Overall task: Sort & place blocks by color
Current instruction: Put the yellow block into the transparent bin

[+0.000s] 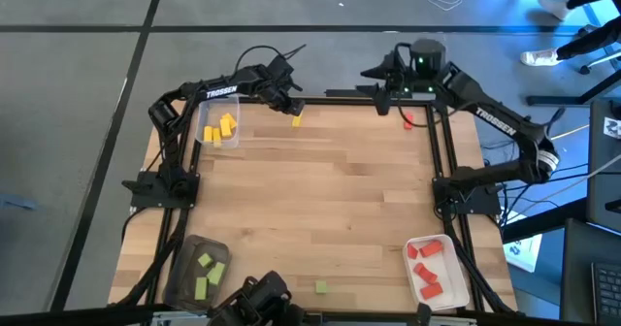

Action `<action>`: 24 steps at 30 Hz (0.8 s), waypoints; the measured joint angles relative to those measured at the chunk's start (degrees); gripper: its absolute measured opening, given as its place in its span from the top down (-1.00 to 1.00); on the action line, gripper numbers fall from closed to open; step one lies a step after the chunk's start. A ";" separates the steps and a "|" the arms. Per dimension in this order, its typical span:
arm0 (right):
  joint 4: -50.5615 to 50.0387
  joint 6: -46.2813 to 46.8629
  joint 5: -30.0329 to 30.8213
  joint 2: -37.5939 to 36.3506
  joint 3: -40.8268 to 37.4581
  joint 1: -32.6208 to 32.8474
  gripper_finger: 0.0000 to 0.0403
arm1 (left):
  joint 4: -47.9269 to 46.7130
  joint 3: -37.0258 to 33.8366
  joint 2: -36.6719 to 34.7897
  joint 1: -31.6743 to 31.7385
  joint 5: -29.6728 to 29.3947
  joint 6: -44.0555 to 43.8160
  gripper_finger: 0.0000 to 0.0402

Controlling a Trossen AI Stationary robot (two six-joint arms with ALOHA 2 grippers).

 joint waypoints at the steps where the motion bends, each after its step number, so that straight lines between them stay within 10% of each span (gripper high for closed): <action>1: 0.61 0.00 0.12 -0.55 -1.38 0.00 -0.17 | 0.00 0.00 0.00 -0.09 -0.01 0.00 0.59; 24: -1.98 6.20 0.17 -1.02 -6.53 0.09 -0.17 | -0.04 0.00 0.00 -1.28 -1.11 -0.50 0.59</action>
